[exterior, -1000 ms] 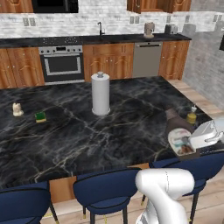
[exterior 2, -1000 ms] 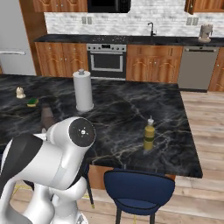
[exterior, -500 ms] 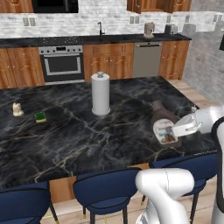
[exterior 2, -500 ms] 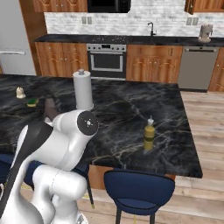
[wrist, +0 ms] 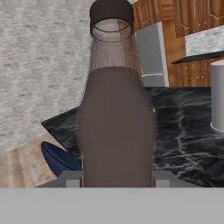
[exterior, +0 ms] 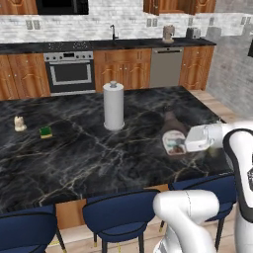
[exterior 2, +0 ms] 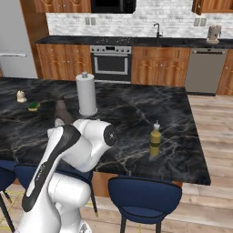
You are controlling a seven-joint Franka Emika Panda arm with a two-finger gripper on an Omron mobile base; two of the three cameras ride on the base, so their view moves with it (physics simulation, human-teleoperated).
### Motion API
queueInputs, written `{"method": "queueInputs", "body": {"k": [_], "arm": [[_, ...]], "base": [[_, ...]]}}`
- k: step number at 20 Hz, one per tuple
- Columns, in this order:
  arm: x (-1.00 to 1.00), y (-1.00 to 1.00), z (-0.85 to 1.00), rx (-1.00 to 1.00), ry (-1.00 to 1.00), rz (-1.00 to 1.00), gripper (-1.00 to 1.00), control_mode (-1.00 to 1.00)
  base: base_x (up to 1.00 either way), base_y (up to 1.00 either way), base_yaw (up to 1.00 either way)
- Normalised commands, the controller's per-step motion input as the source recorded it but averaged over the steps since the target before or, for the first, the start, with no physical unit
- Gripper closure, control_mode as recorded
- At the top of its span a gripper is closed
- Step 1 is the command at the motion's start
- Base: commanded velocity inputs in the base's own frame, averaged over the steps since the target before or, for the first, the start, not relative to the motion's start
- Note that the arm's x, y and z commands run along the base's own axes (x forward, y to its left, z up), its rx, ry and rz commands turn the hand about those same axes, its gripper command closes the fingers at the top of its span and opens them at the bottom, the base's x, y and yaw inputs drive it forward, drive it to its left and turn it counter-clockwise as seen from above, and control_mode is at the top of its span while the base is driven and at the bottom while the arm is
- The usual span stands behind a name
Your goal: Move the oil and vinegar bottle and syrup bottle from the cabinet to the dining counter.
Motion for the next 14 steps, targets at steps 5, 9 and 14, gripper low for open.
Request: {"method": "queueInputs", "body": {"k": [5,9,14], "arm": [[0.25,-0.05,-0.28,-0.01,-0.08,0.04,1.00,-1.00],[0.39,0.06,-0.32,-0.05,0.00,0.00,1.00,-1.00],[0.52,0.05,-0.29,0.00,0.00,0.00,1.00,-1.00]], "base": [[0.00,0.00,0.00],[0.00,0.00,0.00],[0.00,0.00,0.00]]}}
